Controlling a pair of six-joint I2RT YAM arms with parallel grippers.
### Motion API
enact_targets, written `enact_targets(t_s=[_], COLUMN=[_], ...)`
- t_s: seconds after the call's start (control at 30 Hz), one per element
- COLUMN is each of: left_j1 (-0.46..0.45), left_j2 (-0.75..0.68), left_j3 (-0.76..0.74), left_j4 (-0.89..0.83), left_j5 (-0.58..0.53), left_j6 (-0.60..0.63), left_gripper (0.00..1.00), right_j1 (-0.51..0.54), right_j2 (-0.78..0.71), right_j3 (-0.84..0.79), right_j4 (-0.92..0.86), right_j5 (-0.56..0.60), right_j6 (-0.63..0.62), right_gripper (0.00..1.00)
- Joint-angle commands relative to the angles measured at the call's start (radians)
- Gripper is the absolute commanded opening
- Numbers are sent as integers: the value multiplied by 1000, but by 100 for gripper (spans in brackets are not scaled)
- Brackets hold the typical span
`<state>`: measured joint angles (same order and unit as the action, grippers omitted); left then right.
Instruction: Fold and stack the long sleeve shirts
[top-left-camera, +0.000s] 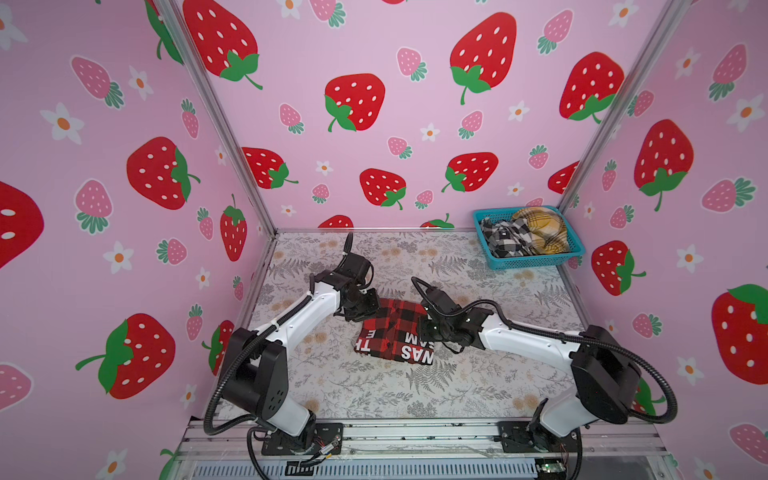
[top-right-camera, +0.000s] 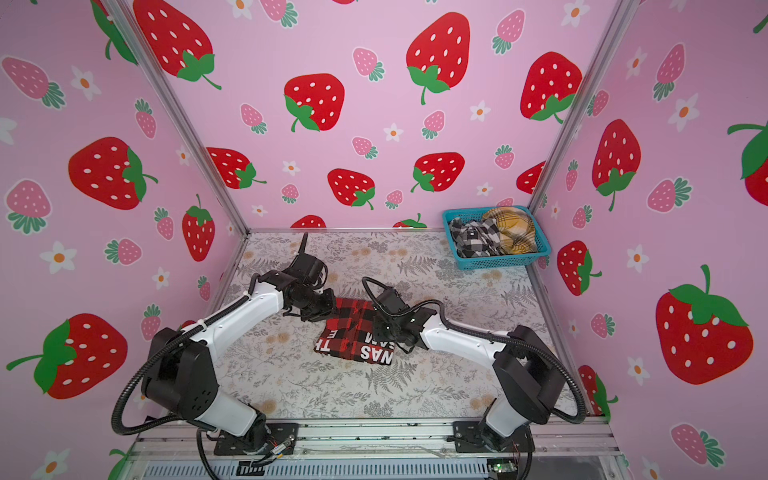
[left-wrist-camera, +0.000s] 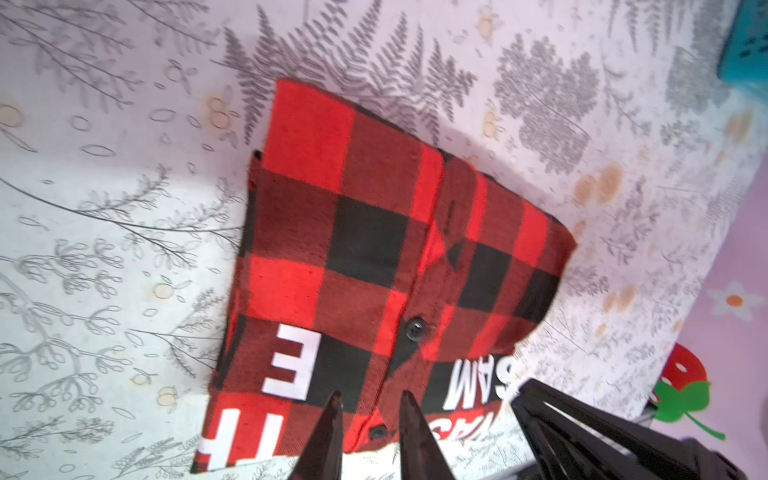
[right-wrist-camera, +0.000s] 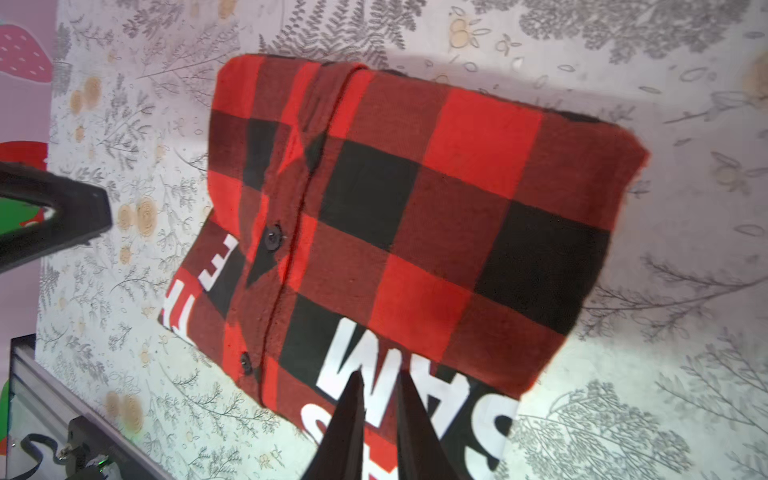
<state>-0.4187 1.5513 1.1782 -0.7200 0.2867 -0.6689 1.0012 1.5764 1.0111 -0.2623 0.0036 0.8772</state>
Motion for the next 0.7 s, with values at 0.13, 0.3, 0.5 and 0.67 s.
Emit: enact_targets(t_s=[0.13, 0.3, 0.5, 0.67], left_j1=[-39, -21, 59, 69], left_j2=[30, 49, 70, 91], left_j3=[-192, -248, -323, -359], left_j4=[134, 160, 208, 222], left_j5=[170, 141, 144, 159], left_j6=[-134, -126, -119, -100], left_gripper=[12, 10, 8, 7], right_j1=[79, 102, 84, 47], right_j2=[85, 156, 187, 188], right_j3=[73, 86, 29, -35], right_j4=[77, 99, 86, 80], right_j5=[-102, -151, -154, -160], right_j6=[-10, 5, 44, 53], right_gripper=[19, 19, 18, 18])
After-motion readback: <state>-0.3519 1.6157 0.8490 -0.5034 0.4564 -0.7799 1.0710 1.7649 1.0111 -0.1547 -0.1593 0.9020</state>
